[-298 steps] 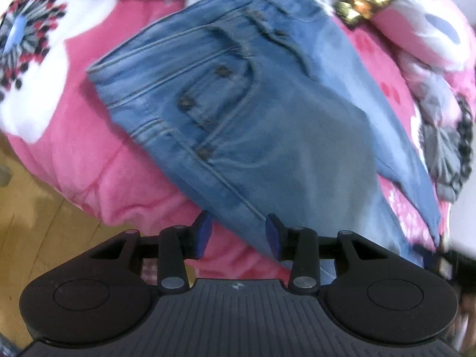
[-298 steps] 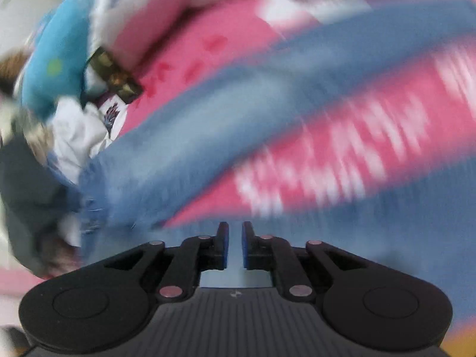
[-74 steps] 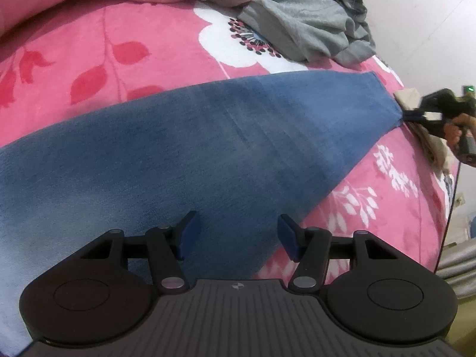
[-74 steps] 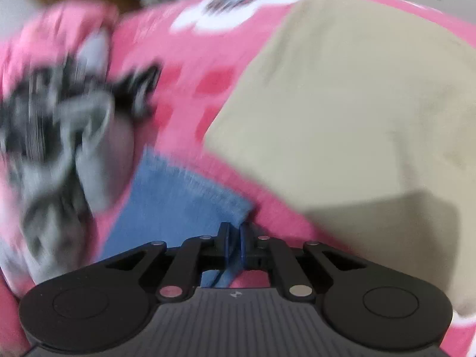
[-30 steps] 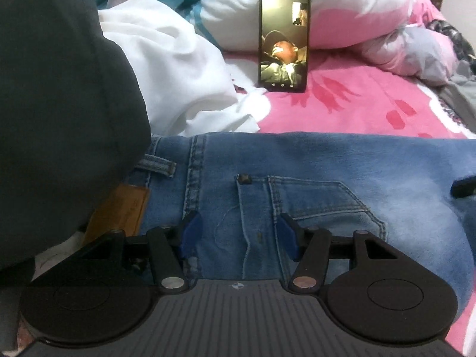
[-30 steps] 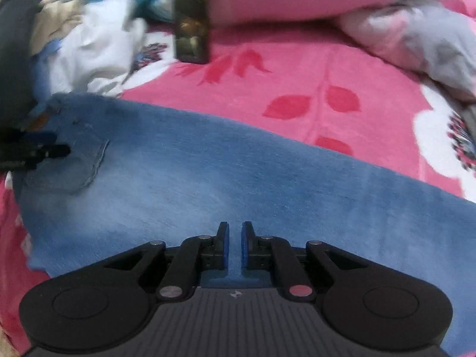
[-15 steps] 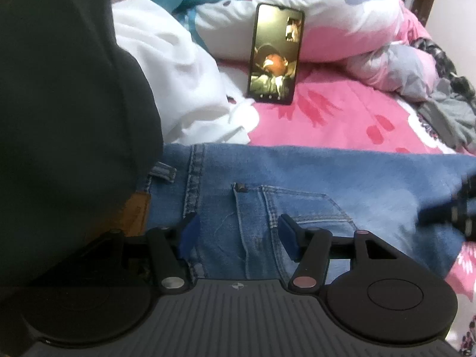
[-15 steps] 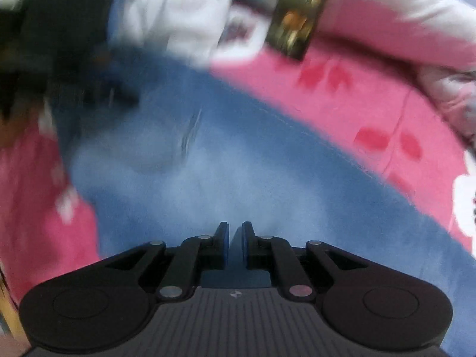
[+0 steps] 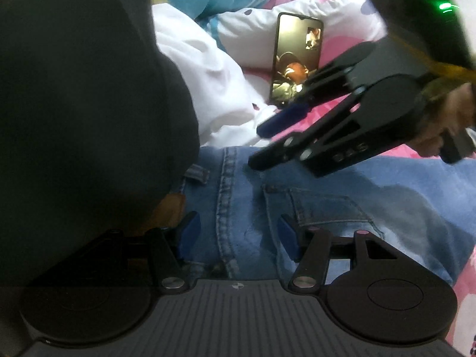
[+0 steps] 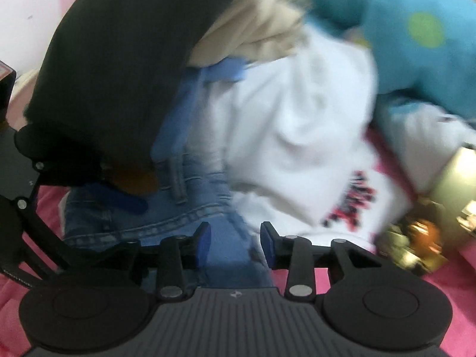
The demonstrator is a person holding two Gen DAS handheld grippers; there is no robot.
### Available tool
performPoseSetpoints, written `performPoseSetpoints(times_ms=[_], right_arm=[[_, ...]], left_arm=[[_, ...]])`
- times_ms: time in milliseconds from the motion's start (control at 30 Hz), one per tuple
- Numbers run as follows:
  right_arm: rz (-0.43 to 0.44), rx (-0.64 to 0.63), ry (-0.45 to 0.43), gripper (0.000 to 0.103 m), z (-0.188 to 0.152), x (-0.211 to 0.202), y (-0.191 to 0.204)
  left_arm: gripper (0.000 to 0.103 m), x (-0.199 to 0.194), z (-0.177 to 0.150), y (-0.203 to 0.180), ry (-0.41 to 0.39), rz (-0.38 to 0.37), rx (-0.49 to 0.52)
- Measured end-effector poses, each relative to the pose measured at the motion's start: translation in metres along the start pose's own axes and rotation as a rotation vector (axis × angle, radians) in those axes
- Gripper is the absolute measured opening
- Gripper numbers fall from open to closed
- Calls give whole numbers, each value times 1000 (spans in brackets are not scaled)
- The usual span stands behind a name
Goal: Fold clothes
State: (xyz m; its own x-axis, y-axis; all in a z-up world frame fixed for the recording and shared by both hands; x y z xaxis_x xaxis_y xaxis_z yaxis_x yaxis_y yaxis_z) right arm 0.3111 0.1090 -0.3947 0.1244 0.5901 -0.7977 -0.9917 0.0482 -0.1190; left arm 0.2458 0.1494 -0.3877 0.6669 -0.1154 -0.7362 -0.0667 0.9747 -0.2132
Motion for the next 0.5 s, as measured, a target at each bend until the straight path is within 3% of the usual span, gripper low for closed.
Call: performPoseSetpoints(times_ms=[133,167,200,433,500], right_arm=[[-7,-43,78,25,-5,12,4],[-13,-44,82,15,-5,11,5],[-12,-35,86,12,-3,8,6],[-60,-107,123,11,-3,14,21],[-66,-115,128,2,-3,16,19]], left_arm=[[57,-1,-2,2,-13,0,10],[57,-1,-2,2,-16,0,15],[57,-1,-3,1,-18,1,18],[57,4,-3,2,-25,-10,21],[57,5,-1,0,-32,-18,19]])
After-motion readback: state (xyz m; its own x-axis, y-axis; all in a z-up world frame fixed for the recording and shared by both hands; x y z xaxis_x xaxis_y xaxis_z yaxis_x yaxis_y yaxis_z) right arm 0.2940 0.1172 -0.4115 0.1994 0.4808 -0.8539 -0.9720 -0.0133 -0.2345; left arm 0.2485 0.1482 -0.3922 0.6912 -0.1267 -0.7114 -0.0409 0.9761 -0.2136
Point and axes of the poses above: each gripper's, at about its wrist camera, not at the fingertips, and x roughly the way its jaws point, y to its left, z to its top, the point moved 5 cm from there along x, roughly the way its jaws point, and after that the axes turned 11 degrees about -x, right-handed, at the moved point
